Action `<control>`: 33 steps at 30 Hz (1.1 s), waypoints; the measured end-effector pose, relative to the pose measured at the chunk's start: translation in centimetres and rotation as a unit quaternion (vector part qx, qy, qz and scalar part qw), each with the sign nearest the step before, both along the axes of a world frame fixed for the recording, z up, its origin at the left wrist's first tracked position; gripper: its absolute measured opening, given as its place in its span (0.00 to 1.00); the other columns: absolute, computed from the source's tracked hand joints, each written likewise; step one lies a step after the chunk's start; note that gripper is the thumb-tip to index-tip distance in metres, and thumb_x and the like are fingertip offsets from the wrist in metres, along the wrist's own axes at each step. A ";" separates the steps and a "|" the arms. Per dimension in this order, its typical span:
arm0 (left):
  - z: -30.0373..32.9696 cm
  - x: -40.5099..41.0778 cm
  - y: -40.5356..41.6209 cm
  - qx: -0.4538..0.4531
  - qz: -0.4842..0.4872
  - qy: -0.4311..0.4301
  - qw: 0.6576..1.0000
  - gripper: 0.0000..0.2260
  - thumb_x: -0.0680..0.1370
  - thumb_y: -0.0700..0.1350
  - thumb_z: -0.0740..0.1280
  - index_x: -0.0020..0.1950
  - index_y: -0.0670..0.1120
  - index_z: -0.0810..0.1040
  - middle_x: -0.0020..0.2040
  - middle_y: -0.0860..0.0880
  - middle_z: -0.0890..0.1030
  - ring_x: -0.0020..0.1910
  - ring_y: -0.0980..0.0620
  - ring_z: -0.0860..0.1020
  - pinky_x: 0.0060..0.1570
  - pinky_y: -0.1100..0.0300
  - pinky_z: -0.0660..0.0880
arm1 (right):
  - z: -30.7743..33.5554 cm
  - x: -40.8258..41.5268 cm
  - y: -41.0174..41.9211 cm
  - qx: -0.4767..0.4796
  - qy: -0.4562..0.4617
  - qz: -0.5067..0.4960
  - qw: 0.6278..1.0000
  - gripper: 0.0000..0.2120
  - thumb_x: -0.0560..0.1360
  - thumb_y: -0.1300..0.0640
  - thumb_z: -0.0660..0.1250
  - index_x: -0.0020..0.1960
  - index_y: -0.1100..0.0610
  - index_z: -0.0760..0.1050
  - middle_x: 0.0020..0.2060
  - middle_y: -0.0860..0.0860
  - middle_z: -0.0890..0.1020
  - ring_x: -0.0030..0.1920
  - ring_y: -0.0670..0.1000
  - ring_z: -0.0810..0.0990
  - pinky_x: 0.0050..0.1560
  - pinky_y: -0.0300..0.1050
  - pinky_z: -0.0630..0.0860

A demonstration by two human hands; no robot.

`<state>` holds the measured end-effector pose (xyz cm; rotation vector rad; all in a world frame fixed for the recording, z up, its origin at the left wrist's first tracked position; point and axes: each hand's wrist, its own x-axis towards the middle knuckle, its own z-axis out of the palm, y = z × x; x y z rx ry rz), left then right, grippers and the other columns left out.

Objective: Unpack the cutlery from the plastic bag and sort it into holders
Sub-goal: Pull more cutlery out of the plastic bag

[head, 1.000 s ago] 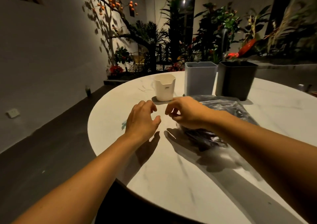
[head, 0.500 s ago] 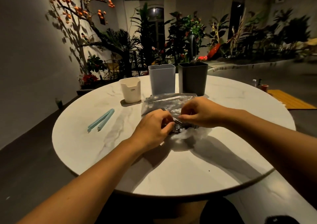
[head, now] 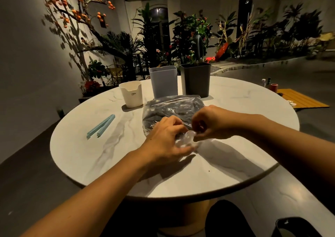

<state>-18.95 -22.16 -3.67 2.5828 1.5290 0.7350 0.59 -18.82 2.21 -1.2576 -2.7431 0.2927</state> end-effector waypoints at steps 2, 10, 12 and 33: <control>0.3 0.0 0.2 0.027 -0.005 -0.030 0.999 0.12 0.73 0.51 0.77 0.51 0.48 0.80 0.52 0.52 0.75 0.53 0.51 0.72 0.53 0.52 0.75 | 0.0 0.6 0.0 0.001 0.032 -0.009 0.999 0.09 0.74 0.53 0.74 0.40 0.51 0.75 0.36 0.48 0.77 0.38 0.47 0.76 0.38 0.39 0.75; 2.5 -0.6 0.0 -0.022 -0.022 -0.179 0.983 0.17 0.69 0.46 0.81 0.44 0.43 0.73 0.37 0.46 0.78 0.33 0.55 0.72 0.34 0.53 0.77 | 0.4 1.9 -0.4 -0.004 0.098 -0.002 0.995 0.11 0.77 0.54 0.71 0.59 0.52 0.81 0.49 0.43 0.79 0.51 0.46 0.79 0.47 0.34 0.75; 3.1 -0.8 -0.5 -0.040 -0.020 -0.172 0.984 0.17 0.68 0.49 0.80 0.50 0.47 0.76 0.37 0.49 0.78 0.32 0.57 0.73 0.32 0.62 0.76 | 0.6 2.1 -0.6 0.007 0.094 -0.013 0.995 0.09 0.77 0.55 0.70 0.56 0.54 0.83 0.49 0.45 0.80 0.51 0.46 0.79 0.51 0.39 0.77; 3.9 -1.4 -0.7 -0.011 0.000 -0.081 0.997 0.13 0.65 0.51 0.81 0.36 0.47 0.79 0.34 0.52 0.77 0.32 0.54 0.73 0.33 0.54 0.76 | 0.7 1.2 -1.2 0.087 0.014 -0.010 0.996 0.18 0.68 0.44 0.76 0.35 0.51 0.69 0.31 0.47 0.75 0.31 0.46 0.72 0.34 0.38 0.73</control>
